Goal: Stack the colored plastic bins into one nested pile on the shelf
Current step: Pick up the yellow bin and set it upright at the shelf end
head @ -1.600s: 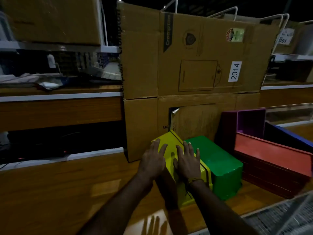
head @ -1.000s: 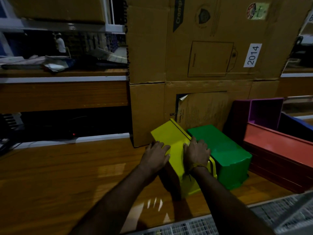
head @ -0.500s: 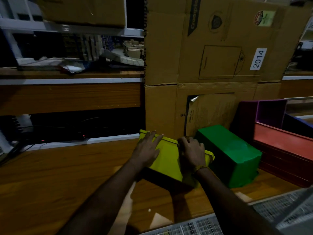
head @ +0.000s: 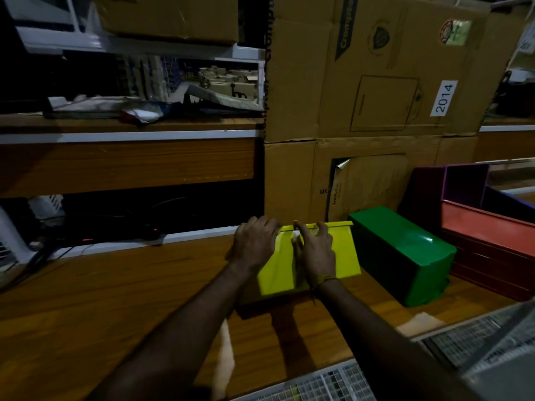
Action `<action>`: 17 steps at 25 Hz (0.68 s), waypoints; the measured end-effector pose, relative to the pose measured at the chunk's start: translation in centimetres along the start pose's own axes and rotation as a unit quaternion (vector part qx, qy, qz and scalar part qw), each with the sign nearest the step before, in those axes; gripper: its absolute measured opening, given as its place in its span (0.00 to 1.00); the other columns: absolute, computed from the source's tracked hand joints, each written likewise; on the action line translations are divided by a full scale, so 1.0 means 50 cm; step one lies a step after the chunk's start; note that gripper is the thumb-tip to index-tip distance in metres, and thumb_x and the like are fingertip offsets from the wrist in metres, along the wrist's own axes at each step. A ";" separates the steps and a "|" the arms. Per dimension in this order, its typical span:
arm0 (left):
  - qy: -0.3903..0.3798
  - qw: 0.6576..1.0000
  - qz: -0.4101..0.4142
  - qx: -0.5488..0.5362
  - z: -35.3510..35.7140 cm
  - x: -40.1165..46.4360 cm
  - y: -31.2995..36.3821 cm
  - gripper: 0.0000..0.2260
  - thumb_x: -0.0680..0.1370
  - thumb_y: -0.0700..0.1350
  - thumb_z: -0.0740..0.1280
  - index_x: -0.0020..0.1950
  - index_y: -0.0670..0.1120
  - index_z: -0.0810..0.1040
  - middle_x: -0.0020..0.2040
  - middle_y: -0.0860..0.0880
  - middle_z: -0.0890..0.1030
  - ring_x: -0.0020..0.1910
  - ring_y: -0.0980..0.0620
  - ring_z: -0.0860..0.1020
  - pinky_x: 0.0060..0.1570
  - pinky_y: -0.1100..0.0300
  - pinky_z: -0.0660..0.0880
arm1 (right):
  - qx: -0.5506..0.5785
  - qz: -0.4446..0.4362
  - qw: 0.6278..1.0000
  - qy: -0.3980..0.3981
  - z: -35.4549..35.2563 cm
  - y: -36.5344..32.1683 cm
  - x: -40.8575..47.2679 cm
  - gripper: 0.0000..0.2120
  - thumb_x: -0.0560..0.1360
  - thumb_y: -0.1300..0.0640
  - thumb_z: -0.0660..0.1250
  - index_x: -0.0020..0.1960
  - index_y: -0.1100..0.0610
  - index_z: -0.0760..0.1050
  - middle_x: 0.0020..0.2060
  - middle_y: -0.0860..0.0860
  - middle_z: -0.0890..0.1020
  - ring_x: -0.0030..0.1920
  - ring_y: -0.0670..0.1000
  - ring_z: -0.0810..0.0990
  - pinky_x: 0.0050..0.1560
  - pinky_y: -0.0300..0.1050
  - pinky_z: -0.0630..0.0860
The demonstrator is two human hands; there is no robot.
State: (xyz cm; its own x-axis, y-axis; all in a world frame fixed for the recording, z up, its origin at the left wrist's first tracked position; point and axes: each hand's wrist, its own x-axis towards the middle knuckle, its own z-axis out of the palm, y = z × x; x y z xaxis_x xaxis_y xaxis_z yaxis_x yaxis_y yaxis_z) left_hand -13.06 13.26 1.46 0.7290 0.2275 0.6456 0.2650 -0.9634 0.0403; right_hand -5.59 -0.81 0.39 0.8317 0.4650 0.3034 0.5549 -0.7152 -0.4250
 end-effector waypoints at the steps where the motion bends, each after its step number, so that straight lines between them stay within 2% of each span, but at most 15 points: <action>1: 0.014 1.000 0.001 -0.013 -0.007 -0.002 -0.010 0.06 0.75 0.51 0.68 0.49 0.53 0.79 0.43 0.51 0.81 0.43 0.47 0.79 0.40 0.55 0.72 | 0.025 -0.003 1.000 -0.001 0.005 -0.015 -0.001 0.20 0.80 0.46 0.61 0.71 0.40 0.65 0.73 0.59 0.59 0.69 0.65 0.64 0.56 0.60 0.76; 5: 0.017 0.997 0.005 -0.073 -0.030 -0.009 -0.051 0.07 0.75 0.51 0.67 0.51 0.52 0.79 0.44 0.52 0.82 0.46 0.47 0.79 0.46 0.52 0.73 | 0.060 -0.037 0.997 -0.016 0.015 -0.060 0.007 0.17 0.80 0.45 0.60 0.68 0.43 0.69 0.72 0.61 0.61 0.65 0.67 0.70 0.58 0.59 0.76; 8: 0.046 0.993 0.034 -0.100 -0.050 -0.023 -0.077 0.07 0.75 0.52 0.66 0.50 0.52 0.79 0.43 0.52 0.82 0.44 0.47 0.79 0.46 0.53 0.73 | 0.076 -0.052 0.995 -0.029 0.029 -0.089 0.007 0.15 0.80 0.44 0.58 0.64 0.48 0.70 0.70 0.62 0.62 0.59 0.68 0.75 0.53 0.60 0.77; 10: 0.068 0.985 0.035 -0.156 -0.069 -0.032 -0.100 0.08 0.77 0.52 0.64 0.50 0.51 0.80 0.45 0.51 0.81 0.46 0.49 0.79 0.47 0.53 0.73 | 0.089 -0.064 0.993 -0.034 0.036 -0.100 0.005 0.16 0.81 0.46 0.57 0.65 0.51 0.69 0.69 0.63 0.63 0.53 0.68 0.76 0.48 0.60 0.77; 14: 0.075 0.974 -0.013 -0.214 -0.094 -0.073 -0.174 0.15 0.78 0.57 0.62 0.61 0.52 0.76 0.55 0.51 0.76 0.56 0.51 0.75 0.55 0.54 0.71 | 0.137 -0.050 0.988 -0.045 0.033 -0.117 0.005 0.17 0.83 0.48 0.55 0.68 0.53 0.66 0.68 0.61 0.64 0.52 0.66 0.75 0.48 0.58 0.77; 17: 0.058 0.970 -0.047 -0.232 -0.098 -0.102 -0.208 0.20 0.78 0.60 0.59 0.67 0.54 0.71 0.61 0.51 0.74 0.61 0.51 0.73 0.59 0.49 0.71 | 0.166 -0.043 0.984 -0.045 0.035 -0.123 0.007 0.17 0.83 0.49 0.54 0.69 0.55 0.66 0.67 0.62 0.65 0.55 0.66 0.74 0.51 0.55 0.75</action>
State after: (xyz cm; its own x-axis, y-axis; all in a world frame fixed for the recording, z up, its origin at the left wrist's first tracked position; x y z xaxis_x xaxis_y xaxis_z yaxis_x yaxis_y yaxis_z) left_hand -22.65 21.42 1.48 0.6325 0.3268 0.7022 -0.0054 -0.9048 0.4259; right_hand -8.69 4.68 1.62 0.7710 0.5722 0.2796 0.5868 -0.4677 -0.6610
